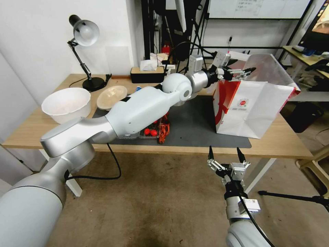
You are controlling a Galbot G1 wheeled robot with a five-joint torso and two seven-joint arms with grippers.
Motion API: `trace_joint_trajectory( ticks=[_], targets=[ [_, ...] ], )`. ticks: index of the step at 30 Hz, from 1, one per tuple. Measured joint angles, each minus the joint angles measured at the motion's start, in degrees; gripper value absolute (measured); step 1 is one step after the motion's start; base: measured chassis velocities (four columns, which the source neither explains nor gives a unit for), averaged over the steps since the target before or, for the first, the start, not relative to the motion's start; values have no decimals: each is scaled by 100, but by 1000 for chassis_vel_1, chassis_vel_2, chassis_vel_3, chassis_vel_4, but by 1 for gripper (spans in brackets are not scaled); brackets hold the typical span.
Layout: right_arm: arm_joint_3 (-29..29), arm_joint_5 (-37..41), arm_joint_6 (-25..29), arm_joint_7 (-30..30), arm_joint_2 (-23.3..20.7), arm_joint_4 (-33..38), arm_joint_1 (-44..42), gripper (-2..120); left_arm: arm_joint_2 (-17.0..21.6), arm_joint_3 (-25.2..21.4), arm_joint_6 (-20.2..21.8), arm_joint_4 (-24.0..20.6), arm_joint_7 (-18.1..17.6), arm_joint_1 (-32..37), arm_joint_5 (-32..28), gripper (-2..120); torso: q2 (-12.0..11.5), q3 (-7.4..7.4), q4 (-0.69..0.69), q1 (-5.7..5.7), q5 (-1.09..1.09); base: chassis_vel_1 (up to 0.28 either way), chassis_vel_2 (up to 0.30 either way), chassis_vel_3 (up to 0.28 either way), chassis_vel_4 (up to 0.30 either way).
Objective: Pick up the trash from the table and place it into the takeout bag.
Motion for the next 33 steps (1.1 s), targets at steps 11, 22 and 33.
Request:
trace_joint_trajectory(
  ticks=[11, 22, 33],
  targets=[
    [-61, 3, -6, -4, 17, -41, 34, 100, 1113, -934, 91, -1283, -766, 641, 119, 100, 0, 0, 3, 0, -2, 0, 0, 0, 0],
    [-89, -8, -7, -7, 15, -41, 23, 100, 2097, -1775, 99, -2065, -949, 1383, 254, 100, 0, 0, 6, 0, -3, 0, 0, 0, 0],
    [-113, -38, -12, -11, 26, -30, 9, 100, 3480, -3625, 191, -3336, -1293, 3268, 987, 100, 0, -1, 8, 0, -4, 0, 0, 0, 0]
  ],
)
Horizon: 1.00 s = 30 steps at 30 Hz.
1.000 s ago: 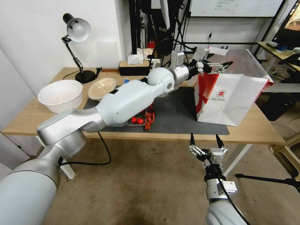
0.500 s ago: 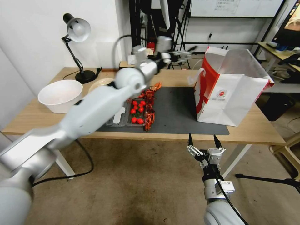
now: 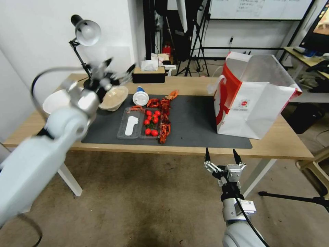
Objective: Pick up the trash from the table and place it into the takeout bag.
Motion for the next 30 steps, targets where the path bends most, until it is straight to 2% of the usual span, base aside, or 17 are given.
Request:
trace_joint_trajectory(
  ticks=[1, 2, 3, 4, 5, 6, 8, 9, 11, 13, 15, 18, 19, 23, 24, 27, 30],
  targets=[
    [0, 0, 0, 0, 0, 0, 0, 100, 0, 0, 0, 0, 0, 0, 0, 100, 0, 0, 0, 0, 0, 0, 0, 0, 0],
    [-10, -19, 1, -1, 21, 0, -13, 100, 132, -423, 20, -264, -103, 516, 305, 100, 0, -1, 1, -1, 5, 0, 0, 0, 0],
    [-16, -45, 3, -1, 39, 6, -41, 100, 246, -914, 13, -597, -315, 1241, 645, 100, 0, 0, -2, 0, -2, 0, 0, 0, 0],
    [-19, -55, 5, -2, 38, 15, -58, 100, 281, -1226, 14, -797, -442, 1709, 834, 100, 0, -1, -5, -1, 3, 0, 0, 0, 0],
    [-21, -59, 7, -3, 22, 27, -74, 100, 314, -1579, 10, -968, -506, 2233, 1033, 100, 0, -1, -7, -1, 6, 0, 0, 0, 0],
    [-21, -59, 7, -3, 22, 27, -74, 100, 314, -1579, 10, -968, -506, 2233, 1033, 100, 0, -1, -7, -1, 6, 0, 0, 0, 0],
    [-35, -60, 10, -5, -27, 29, -83, 100, 314, -2341, -42, -1247, -536, 3362, 1358, 100, 0, 0, -5, 0, 3, 0, 0, 0, 0],
    [-47, -60, 10, -5, -35, 26, -76, 100, 306, -2576, -68, -1328, -541, 3664, 1400, 100, 0, 0, -5, -1, 4, 0, 0, 0, 0],
    [-59, -60, 10, -5, -39, 22, -70, 100, 290, -2731, -86, -1373, -544, 3857, 1440, 100, 0, 0, -6, 0, 4, 0, 0, 0, 0],
    [-85, -63, 10, -8, -40, -2, -49, 100, 207, -3166, -166, -1484, -563, 4310, 1601, 100, 0, 0, -5, -1, 4, 0, 0, 0, 0],
    [-93, -64, 10, -9, -36, -12, -41, 100, 168, -3263, -180, -1516, -575, 4416, 1636, 100, 0, 0, -6, -1, 6, 0, 0, 0, 0],
    [-115, -70, 23, -12, -36, -99, 4, 100, -214, -3720, -226, -1685, -764, 4997, 1825, 100, 0, 0, -6, -1, 5, 0, 0, 0, 0],
    [-115, -70, 23, -12, -36, -99, 4, 100, -214, -3720, -226, -1685, -764, 4997, 1825, 100, 0, 0, -6, -1, 5, 0, 0, 0, 0],
    [-117, -73, 57, -11, -35, -143, 19, 100, -763, -3969, -400, -1762, -889, 5716, 2095, 100, 0, 1, -4, -1, 3, 0, 0, 0, 0],
    [-117, -73, 57, -11, -35, -143, 19, 100, -763, -3969, -400, -1762, -889, 5716, 2095, 100, 0, 1, -4, -1, 3, 0, 0, 0, 0],
    [-121, -93, 124, -9, -15, -224, 25, 100, -1126, -4037, -627, -1739, -877, 6161, 2313, 100, -1, 0, -5, 0, 4, 0, 0, 0, 0],
    [-126, -97, 135, -8, -13, -232, 34, 100, -1260, -4050, -784, -1705, -867, 6376, 2442, 100, -1, 0, -6, 1, 4, 0, 0, 0, 0]
  ],
)
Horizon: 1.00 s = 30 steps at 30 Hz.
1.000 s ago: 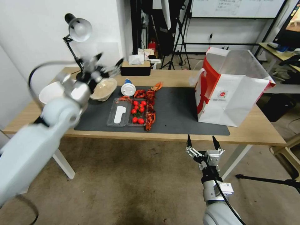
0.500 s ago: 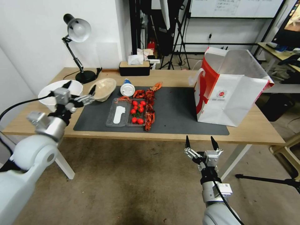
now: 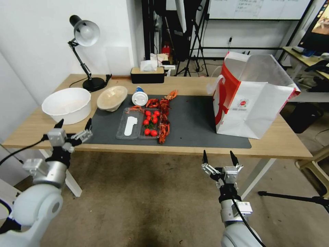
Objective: Pick up the trash from the table and place it into the takeout bag.
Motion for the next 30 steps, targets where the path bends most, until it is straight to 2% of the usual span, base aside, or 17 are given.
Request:
trace_joint_trajectory(
  ticks=[12, 21, 30],
  targets=[
    [18, -13, 17, 14, 49, 12, -14, 100, -244, 236, -478, 289, -46, 475, 319, 100, 0, 0, 1, 0, 0, 0, 0, 0, 0],
    [56, -14, 25, 29, 68, 31, -46, 100, -269, 343, -745, 497, -39, 503, 465, 100, 0, 0, 0, 0, 0, 0, 0, 0, 0],
    [62, -16, 26, 32, 102, 32, -44, 100, -239, 456, -1037, 648, 152, 520, 524, 100, 0, 0, 0, 0, 0, 0, 0, 0, 0]
  ],
)
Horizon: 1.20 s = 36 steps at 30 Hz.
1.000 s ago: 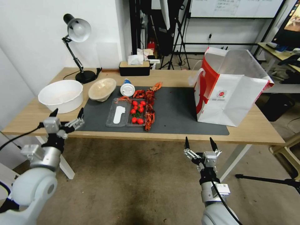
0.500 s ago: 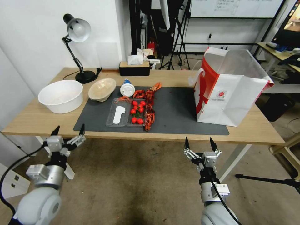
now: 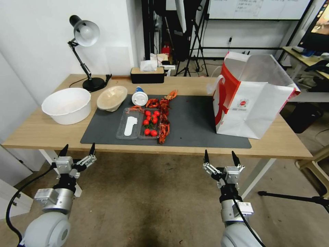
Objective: Pick up the trash from the table and place it into the takeout bag.
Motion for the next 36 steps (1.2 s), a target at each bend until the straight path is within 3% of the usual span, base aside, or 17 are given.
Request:
trace_joint_trajectory(
  ticks=[8, 19, 30, 33, 36],
  targets=[
    [0, -14, 9, 0, 6, -6, -20, 100, 96, 107, -20, 54, 55, -103, 20, 100, 0, 0, 0, 0, 0, 0, 0, 0, 0],
    [49, -22, 8, 15, -14, 61, -52, 100, 587, 654, 386, 284, 132, -1049, 29, 100, 0, 0, 0, 0, 0, 0, 0, 0, 0],
    [56, -29, -9, 18, -15, 106, -64, 100, 936, 932, 461, 488, 283, -1568, 8, 100, 0, 0, -1, 1, 0, 0, 0, 0, 0],
    [60, -30, -18, 19, -14, 121, -57, 100, 1114, 1065, 467, 645, 389, -1828, 8, 100, 0, 0, 1, 0, 0, 0, 0, 0, 0],
    [63, -32, -36, 21, -8, 137, -43, 100, 1455, 1436, 418, 1075, 577, -2404, 136, 100, 0, 0, -1, 0, -2, 0, 0, 0, 0]
  ],
)
